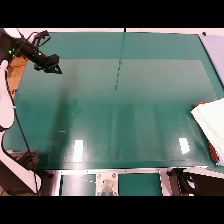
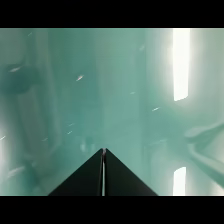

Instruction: Fold the shirts.

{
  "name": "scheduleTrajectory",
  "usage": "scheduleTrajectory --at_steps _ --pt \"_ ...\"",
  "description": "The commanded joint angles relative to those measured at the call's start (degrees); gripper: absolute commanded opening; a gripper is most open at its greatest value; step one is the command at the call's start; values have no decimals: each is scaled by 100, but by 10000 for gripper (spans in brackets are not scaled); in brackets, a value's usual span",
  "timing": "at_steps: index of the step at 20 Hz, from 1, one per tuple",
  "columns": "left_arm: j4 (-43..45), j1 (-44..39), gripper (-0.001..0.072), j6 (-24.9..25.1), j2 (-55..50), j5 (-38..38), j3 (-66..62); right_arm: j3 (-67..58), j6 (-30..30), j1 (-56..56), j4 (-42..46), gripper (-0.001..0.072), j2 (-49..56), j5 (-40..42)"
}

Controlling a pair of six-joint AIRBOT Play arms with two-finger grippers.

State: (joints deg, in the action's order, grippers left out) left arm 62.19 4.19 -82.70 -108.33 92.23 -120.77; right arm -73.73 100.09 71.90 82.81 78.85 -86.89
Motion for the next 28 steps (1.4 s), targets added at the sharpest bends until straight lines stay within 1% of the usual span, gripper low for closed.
scheduleTrajectory --at_steps 1,4,5,6,8,10,11,12,14,17,18,20,23,28 --pt "-426 -2 26 -192 74 -175 0 -619 -28 -802 -1051 48 57 326" --pt "-387 -98 26 -234 518 -138 2 -953 -326 -1961 -1300 28 17 385" --pt "-328 -168 26 -236 715 -94 94 -898 -393 -2406 -1296 28 -35 380" --pt "-251 -267 26 -238 1019 -120 446 -750 -476 -2826 -1292 27 -118 404" --pt "-31 -544 26 -236 1646 -243 1381 -136 -544 -3698 -1294 14 -402 640" --pt "238 -942 26 -254 2393 -538 2656 691 -627 -4472 -1294 14 -798 1014" --pt "229 -1115 26 -291 2758 -702 3294 1156 -686 -4819 -1294 14 -1032 1193" --pt "212 -1314 26 -396 3180 -942 4006 1600 -778 -5152 -1292 14 -1257 1373" --pt "214 -1703 26 -673 3952 -1375 5250 2282 -780 -5685 -1294 15 -1598 1720" --pt "223 -2098 26 -1067 4677 -1694 6387 2610 -782 -6269 -1272 15 -1698 1921" --pt "238 -2157 26 -1156 4791 -1735 6553 2608 -782 -6393 -1279 15 -1698 1956" --pt "243 -2166 27 -1154 4791 -1731 6594 2605 -778 -6572 -1298 15 -1698 1950" --pt "238 -2166 27 -1137 4793 -1862 6594 2605 -778 -6585 -1322 15 -1698 1945" --pt "188 -2166 27 -1139 4793 -1829 6594 2605 -778 -6581 -1320 15 -1698 1945"
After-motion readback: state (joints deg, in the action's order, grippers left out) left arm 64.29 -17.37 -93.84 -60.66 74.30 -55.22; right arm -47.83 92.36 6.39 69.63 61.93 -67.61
